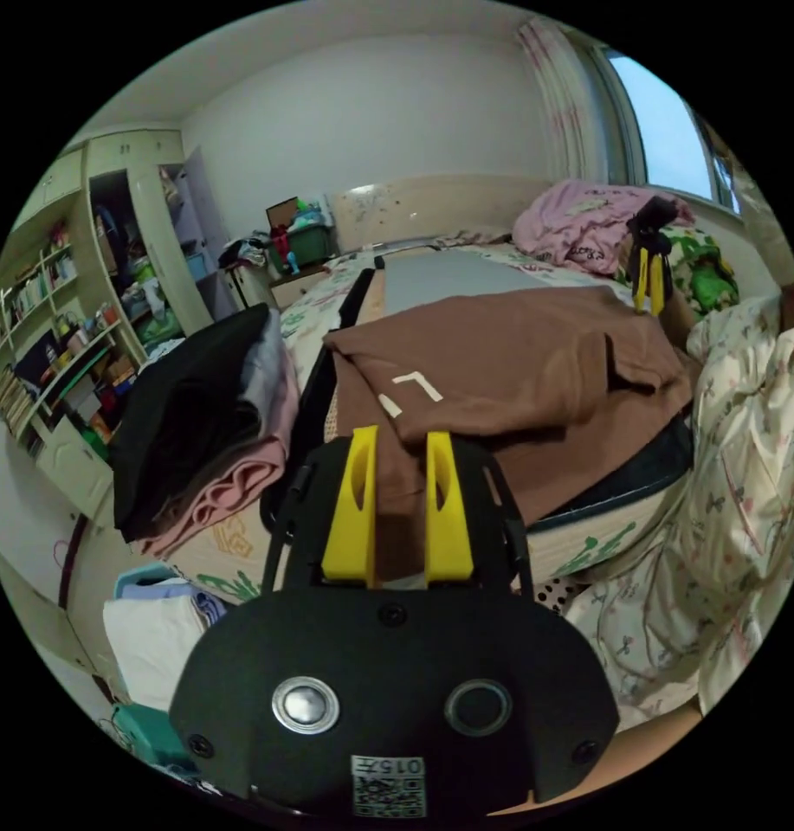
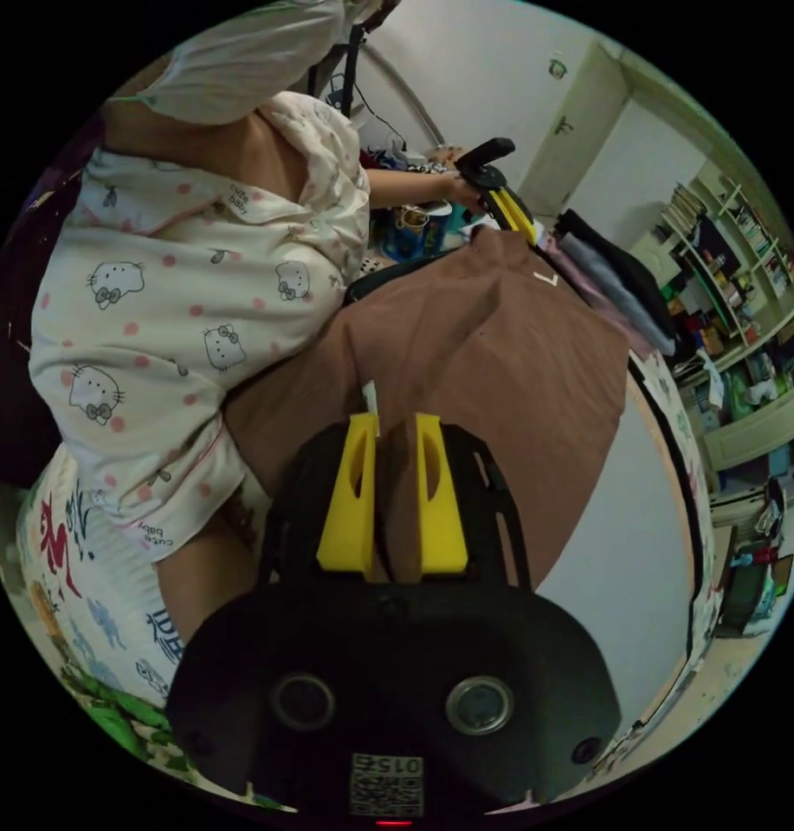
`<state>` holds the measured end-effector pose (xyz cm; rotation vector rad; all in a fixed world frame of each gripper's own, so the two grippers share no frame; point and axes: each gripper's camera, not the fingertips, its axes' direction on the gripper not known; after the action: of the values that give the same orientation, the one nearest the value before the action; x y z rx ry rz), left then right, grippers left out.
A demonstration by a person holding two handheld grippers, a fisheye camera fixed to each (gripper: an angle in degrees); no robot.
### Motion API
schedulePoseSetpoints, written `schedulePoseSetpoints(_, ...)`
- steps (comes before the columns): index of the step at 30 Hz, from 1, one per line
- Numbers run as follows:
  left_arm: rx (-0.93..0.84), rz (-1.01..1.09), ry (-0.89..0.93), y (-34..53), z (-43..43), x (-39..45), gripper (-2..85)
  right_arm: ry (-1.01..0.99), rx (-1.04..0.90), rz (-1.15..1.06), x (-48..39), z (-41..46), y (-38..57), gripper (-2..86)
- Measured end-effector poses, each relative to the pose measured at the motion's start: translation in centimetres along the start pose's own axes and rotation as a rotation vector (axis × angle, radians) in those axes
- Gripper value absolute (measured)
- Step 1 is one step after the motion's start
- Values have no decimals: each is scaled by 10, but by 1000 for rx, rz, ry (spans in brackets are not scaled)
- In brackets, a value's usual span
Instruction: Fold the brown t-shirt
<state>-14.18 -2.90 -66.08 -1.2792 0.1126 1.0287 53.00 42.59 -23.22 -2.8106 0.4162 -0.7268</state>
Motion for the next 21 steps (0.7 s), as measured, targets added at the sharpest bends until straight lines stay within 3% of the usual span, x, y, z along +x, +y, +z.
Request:
schedulePoseSetpoints(11, 178, 30, 155, 47, 10, 49, 85, 12, 25, -207, -15, 27, -53, 122)
schedulePoseSetpoints(16, 159, 65, 209, 60, 35, 70, 113, -86, -112, -242, -9, 55, -77, 135)
schedulePoseSetpoints(19, 113, 84, 296, 62, 64, 83, 120, -122, -138, -222, 0, 58, -86, 94)
schedulePoseSetpoints(21, 68, 94, 306, 62, 84, 90, 110, -141, -77, -215, 8, 46, -84, 20)
